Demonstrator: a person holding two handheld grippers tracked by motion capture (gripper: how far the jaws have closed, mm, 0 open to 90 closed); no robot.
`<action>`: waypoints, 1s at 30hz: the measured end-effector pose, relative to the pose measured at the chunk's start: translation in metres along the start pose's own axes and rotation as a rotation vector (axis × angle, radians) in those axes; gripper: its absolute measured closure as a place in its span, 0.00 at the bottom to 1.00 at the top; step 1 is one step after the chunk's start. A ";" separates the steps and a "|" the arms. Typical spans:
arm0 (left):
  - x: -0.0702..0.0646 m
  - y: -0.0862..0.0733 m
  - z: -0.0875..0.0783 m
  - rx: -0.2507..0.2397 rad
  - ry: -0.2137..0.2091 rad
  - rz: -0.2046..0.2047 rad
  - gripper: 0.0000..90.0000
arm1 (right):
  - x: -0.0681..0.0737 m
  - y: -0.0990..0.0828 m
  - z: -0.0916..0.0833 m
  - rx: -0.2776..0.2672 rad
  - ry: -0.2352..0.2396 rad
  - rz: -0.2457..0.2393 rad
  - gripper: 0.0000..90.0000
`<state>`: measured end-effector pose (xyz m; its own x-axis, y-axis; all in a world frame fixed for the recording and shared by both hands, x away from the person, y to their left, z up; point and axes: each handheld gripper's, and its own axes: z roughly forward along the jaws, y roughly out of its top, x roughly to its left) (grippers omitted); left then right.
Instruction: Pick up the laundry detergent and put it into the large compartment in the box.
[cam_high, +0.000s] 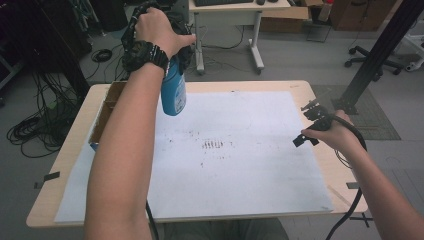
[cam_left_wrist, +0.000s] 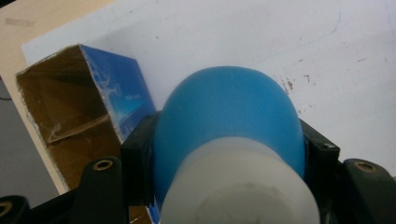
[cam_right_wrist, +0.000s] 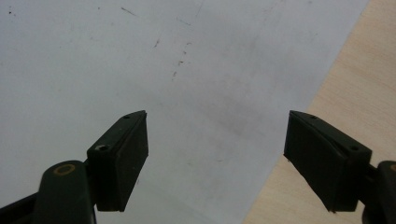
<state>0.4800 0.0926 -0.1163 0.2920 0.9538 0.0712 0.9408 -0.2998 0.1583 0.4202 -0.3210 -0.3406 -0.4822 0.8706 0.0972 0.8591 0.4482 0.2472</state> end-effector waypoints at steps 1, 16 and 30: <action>0.003 -0.001 0.000 0.001 0.002 -0.002 0.42 | 0.000 0.000 0.000 0.001 0.000 -0.001 0.24; 0.039 -0.015 -0.006 -0.001 0.017 -0.076 0.42 | 0.002 0.003 0.000 0.005 -0.004 -0.001 0.24; 0.074 -0.030 -0.014 -0.001 0.035 -0.148 0.42 | 0.000 0.004 -0.001 0.004 -0.005 0.007 0.24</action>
<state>0.4707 0.1718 -0.1023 0.1435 0.9863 0.0809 0.9729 -0.1556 0.1711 0.4231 -0.3196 -0.3384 -0.4750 0.8750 0.0938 0.8633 0.4426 0.2424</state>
